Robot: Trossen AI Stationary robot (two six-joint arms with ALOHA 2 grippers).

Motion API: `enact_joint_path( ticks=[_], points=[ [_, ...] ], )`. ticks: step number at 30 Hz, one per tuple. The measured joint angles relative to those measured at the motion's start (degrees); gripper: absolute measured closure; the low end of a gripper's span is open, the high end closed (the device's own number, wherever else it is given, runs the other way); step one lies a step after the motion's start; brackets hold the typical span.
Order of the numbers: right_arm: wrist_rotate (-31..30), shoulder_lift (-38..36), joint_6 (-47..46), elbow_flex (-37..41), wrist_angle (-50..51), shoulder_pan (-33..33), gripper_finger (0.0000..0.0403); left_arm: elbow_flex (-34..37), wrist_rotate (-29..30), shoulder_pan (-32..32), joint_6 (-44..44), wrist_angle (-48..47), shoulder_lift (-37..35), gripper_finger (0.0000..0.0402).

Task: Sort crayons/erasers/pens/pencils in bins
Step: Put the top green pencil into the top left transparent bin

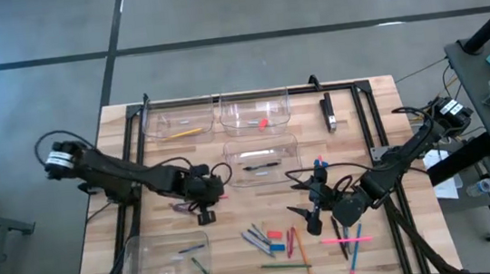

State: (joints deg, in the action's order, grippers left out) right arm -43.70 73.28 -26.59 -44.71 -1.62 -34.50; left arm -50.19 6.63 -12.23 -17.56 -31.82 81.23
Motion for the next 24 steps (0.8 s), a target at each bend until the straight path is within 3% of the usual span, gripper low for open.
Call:
enact_joint_path(
  ticks=[6, 9, 12, 17, 24],
  points=[
    [0.0, 0.0, 0.17, 0.0, 0.43, 0.02, 0.0122, -6.44, 6.26, 0.51, 2.93, -17.0, -5.61, 0.0397],
    [-0.05, 0.0, 0.15, 0.0, 0.16, 0.15, 0.0122, -8.63, 14.05, 2.03, 7.93, -23.29, -8.87, 0.0397],
    [-0.59, 0.0, 0.01, 0.0, -0.22, 0.17, 0.0122, -9.46, 23.0, 5.59, 17.58, -23.29, -12.41, 0.0394],
    [-1.38, 0.0, -0.54, 0.0, -0.34, 0.15, 0.0122, -9.3, 25.69, 18.18, 33.57, -19.81, -15.78, 0.0386],
    [-1.47, 0.0, 0.7, 0.37, -0.18, 0.59, 0.0122, -8.62, 25.79, 38.69, 44.17, -11.66, -13.71, 0.0384]
  ],
)
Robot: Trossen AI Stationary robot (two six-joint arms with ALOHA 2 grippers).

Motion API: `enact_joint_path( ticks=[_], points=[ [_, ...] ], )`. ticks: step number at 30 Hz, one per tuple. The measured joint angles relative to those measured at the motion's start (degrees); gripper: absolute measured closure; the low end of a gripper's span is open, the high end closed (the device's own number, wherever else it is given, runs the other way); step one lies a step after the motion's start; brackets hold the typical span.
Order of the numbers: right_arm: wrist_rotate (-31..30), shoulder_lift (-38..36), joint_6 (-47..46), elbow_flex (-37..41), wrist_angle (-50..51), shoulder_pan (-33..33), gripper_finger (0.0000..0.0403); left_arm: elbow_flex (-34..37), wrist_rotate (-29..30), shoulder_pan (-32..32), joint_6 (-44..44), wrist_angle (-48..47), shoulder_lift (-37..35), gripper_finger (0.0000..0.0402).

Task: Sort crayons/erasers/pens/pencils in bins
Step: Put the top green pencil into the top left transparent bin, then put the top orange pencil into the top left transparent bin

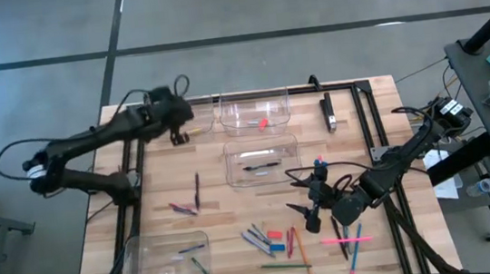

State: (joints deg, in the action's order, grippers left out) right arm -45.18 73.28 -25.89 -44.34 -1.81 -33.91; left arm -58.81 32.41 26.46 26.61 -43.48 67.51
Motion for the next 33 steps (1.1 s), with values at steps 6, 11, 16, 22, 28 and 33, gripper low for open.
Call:
enact_joint_path(
  ticks=[6, 11, 16, 22, 28, 33],
  points=[
    [-0.03, 0.0, -0.04, 0.24, 0.06, 0.07, 0.0122, 0.07, -2.9, 8.56, 2.42, 10.98, 5.64, 0.0383],
    [-0.02, 0.0, -0.35, 0.51, 0.05, 0.07, 0.0122, 0.1, -6.67, 9.16, 2.42, 14.54, 12.04, 0.0382],
    [-0.01, 0.0, -0.17, 0.51, 0.05, 0.07, 0.0122, -1.45, -2.39, 9.18, 2.38, 12.34, 18.02, 0.0354],
    [-0.01, 0.0, 1.29, 0.53, 0.08, 0.35, 0.0122, -4.66, 2.51, 9.18, 4.03, 8.37, 18.55, 0.0257],
    [-5.64, 0.0, 0.87, 0.53, 2.76, 0.96, 0.0122, -11.93, 3.6, 7.35, -3.43, 4.74, 11.02, 0.0179],
    [-15.39, -1.6, -11.61, 0.55, 18.05, 1.49, 0.0122, -10.87, -27.88, 3.68, -19.87, 11.84, -1.22, 0.0174]
  ],
)
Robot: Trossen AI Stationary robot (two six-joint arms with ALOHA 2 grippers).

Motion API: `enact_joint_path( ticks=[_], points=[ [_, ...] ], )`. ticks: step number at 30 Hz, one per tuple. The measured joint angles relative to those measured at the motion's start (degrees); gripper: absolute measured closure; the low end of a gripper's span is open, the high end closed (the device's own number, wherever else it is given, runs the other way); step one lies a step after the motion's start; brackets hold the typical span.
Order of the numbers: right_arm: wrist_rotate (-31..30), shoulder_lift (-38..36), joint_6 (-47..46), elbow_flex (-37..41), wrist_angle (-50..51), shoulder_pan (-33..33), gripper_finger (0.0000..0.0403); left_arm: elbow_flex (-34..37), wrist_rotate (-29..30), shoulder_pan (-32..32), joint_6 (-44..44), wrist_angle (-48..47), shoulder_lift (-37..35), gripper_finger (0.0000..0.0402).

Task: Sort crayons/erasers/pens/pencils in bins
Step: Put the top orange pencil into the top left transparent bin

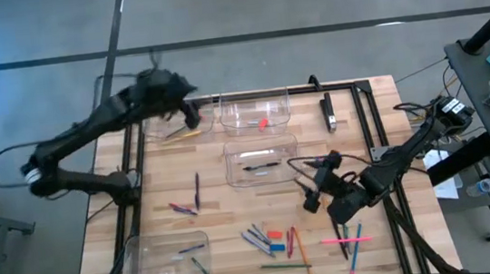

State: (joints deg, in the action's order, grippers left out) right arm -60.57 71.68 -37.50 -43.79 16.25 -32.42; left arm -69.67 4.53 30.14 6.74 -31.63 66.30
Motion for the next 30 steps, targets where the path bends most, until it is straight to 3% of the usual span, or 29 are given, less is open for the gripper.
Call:
enact_joint_path(
  ticks=[2, 5, 10, 15, 21, 30],
  points=[
    [0.21, -1.97, -6.69, 0.0, 7.83, 0.82, 0.0122, 3.89, -7.86, -3.27, -6.32, 6.99, -4.5, 0.0178],
    [2.03, -5.23, -14.19, 0.0, 18.13, 2.23, 0.0122, 12.22, -8.97, -11.17, -9.36, 21.74, -10.27, 0.0187],
    [15.82, -10.54, -23.45, 0.01, 30.64, 5.49, 0.0122, 27.42, -5.59, -24.34, -9.46, 50.54, -14.68, 0.0194],
    [23.98, -11.67, -29.69, 0.83, 34.84, 5.94, 0.0122, 37.96, 3.34, -33.66, -9.41, 68.94, -12.41, 0.0194],
    [26.16, -10.84, -37.18, 4.24, 34.28, 5.96, 0.0122, 42.18, 13.21, -39.82, -9.57, 76.64, -4.31, 0.0194],
    [31.86, -8.89, -43.14, 13.42, 24.56, 5.96, 0.0135, 38.74, 13.99, -40.5, -8.87, 77.22, 3.15, 0.0195]
  ],
)
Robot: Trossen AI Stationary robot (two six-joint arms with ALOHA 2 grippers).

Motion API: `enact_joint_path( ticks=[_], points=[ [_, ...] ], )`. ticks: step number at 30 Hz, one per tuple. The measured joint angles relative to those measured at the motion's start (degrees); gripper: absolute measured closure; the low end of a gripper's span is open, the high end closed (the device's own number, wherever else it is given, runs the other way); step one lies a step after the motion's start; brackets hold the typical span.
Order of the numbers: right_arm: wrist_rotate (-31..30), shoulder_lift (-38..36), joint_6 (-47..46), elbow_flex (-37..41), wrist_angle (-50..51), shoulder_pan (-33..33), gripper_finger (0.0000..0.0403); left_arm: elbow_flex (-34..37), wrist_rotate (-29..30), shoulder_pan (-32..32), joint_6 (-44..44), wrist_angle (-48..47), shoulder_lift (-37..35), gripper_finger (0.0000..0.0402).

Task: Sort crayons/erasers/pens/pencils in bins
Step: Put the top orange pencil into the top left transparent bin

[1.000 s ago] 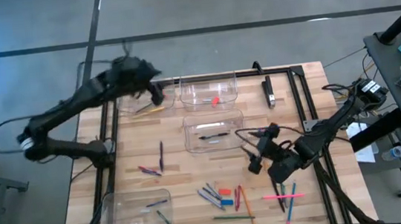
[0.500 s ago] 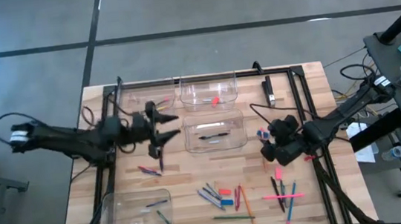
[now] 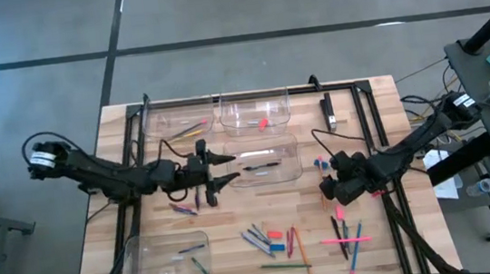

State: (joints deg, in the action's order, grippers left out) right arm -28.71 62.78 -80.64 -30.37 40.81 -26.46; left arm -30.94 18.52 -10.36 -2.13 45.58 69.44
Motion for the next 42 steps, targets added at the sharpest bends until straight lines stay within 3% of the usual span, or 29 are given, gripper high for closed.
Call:
enact_joint_path(
  ticks=[10, 19, 42],
  points=[
    [0.72, -0.09, -1.98, 8.02, -11.74, -0.02, 0.0168, 0.24, 0.0, 0.07, 1.0, -0.15, -0.43, 0.0195],
    [-0.03, -0.3, -1.9, 10.88, -17.63, -0.02, 0.0164, 0.24, -0.02, 0.07, 0.98, -0.2, -0.15, 0.0195],
    [-5.87, 0.13, -1.04, 11.15, -24.22, 0.25, 0.017, 0.35, -0.02, 0.12, 0.98, -0.22, -0.13, 0.0195]
  ],
)
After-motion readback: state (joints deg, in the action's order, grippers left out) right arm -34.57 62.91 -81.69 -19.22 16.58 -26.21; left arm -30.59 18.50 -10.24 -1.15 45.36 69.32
